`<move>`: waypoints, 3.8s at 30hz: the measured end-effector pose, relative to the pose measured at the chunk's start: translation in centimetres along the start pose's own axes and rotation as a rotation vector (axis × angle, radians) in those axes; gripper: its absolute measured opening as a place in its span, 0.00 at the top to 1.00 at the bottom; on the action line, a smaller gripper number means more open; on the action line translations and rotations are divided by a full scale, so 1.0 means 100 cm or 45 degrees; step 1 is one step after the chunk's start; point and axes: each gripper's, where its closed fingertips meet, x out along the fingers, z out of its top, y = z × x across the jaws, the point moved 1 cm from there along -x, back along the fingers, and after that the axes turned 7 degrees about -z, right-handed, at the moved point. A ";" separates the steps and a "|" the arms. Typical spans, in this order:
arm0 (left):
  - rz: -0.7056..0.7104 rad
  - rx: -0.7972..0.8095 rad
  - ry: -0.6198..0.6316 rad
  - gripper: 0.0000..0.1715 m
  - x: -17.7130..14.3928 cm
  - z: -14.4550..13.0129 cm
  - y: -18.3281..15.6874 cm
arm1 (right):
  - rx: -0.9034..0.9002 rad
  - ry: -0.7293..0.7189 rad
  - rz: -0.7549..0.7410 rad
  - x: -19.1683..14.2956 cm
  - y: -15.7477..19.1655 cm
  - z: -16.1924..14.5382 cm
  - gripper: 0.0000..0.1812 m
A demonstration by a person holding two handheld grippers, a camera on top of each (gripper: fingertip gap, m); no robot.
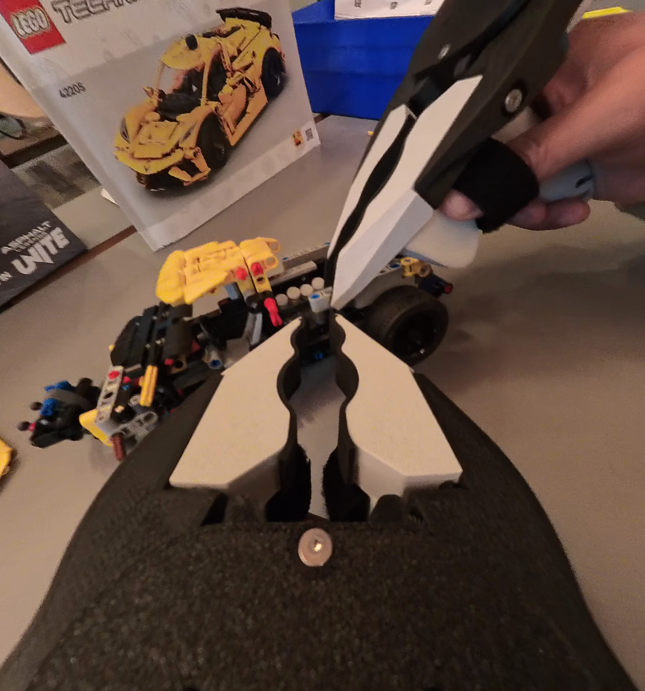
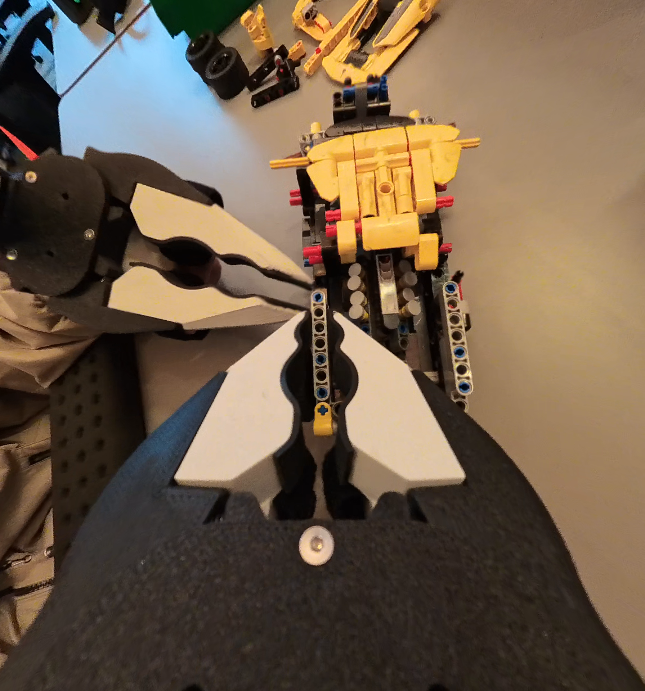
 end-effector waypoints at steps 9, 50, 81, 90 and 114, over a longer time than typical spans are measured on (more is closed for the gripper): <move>-0.038 -0.027 0.061 0.88 0.008 -0.009 -0.005 | 0.024 0.026 -0.017 0.005 0.001 -0.004 0.97; -0.157 -0.344 0.036 0.94 -0.007 -0.014 0.005 | 0.165 -0.228 0.101 -0.033 -0.012 0.014 0.97; 0.068 1.511 0.314 0.86 0.020 -0.005 -0.019 | 0.037 -0.026 0.160 -0.028 0.002 -0.008 0.95; 0.152 1.704 0.348 0.86 0.026 -0.015 -0.021 | 0.012 0.079 -0.041 -0.019 -0.002 -0.014 0.98; 0.158 1.648 0.348 0.86 0.032 -0.025 -0.025 | -0.329 0.109 0.044 -0.040 -0.003 -0.036 0.90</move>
